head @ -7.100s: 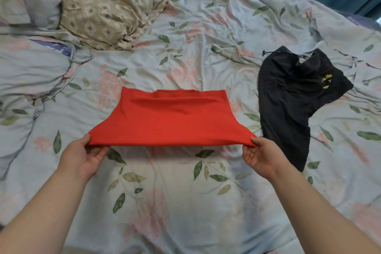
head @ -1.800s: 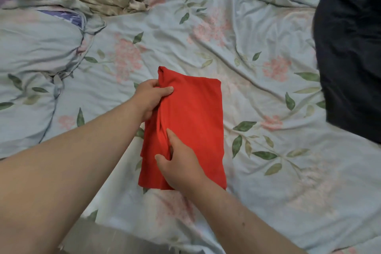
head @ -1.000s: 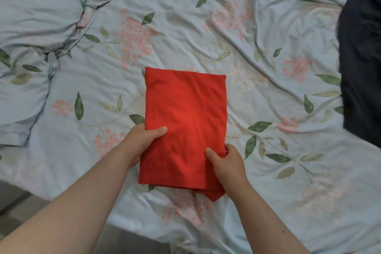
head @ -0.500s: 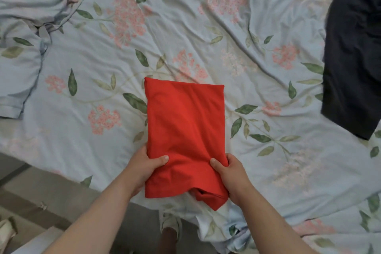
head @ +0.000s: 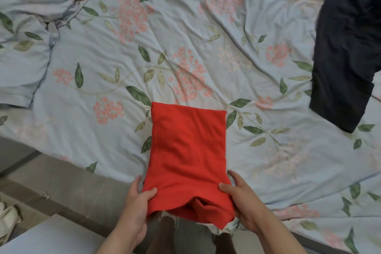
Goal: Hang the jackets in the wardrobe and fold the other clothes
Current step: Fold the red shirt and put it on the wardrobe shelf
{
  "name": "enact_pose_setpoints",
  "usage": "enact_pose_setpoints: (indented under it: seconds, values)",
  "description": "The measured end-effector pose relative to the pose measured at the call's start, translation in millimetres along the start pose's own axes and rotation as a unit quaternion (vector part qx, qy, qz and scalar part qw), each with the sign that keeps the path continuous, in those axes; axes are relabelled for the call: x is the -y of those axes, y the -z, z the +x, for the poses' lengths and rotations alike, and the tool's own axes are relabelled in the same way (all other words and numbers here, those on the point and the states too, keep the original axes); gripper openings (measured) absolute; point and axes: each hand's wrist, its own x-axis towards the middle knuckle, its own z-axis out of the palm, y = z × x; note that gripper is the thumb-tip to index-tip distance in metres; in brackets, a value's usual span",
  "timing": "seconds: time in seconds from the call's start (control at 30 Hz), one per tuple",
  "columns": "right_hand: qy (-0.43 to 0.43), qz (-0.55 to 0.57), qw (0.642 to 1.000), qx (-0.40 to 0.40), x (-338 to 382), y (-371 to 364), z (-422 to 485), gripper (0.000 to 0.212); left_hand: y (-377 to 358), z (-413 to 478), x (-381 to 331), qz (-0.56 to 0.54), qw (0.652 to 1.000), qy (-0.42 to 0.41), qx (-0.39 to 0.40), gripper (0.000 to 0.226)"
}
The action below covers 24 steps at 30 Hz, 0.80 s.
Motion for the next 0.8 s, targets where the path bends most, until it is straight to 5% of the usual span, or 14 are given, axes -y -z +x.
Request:
enact_pose_setpoints:
  seconds: [0.13,0.23,0.43,0.5,0.67,0.8]
  values:
    - [0.016,0.149,0.984,0.092,33,2,-7,0.035,-9,-13,-44,-0.061,0.995,-0.024,0.069,0.040]
    - [-0.021,0.230,0.958,0.169,48,7,-6,0.036,-14,-17,-73,-0.179,0.973,0.038,0.142,0.024]
    - [-0.024,0.373,0.861,0.345,81,6,1,0.084,-13,-1,-116,-0.361,0.863,0.132,0.327,0.061]
    - [-0.036,0.393,0.862,0.318,94,0,7,0.089,-22,7,-131,-0.379,0.857,0.124,0.327,0.064]
    - [-0.102,0.375,0.916,0.102,133,-22,31,0.048,-59,31,-158,-0.346,0.905,0.073,0.236,0.056]
    - [-0.056,0.007,0.997,-0.048,141,-31,52,0.025,-83,40,-154,-0.136,0.979,-0.042,0.148,0.024]
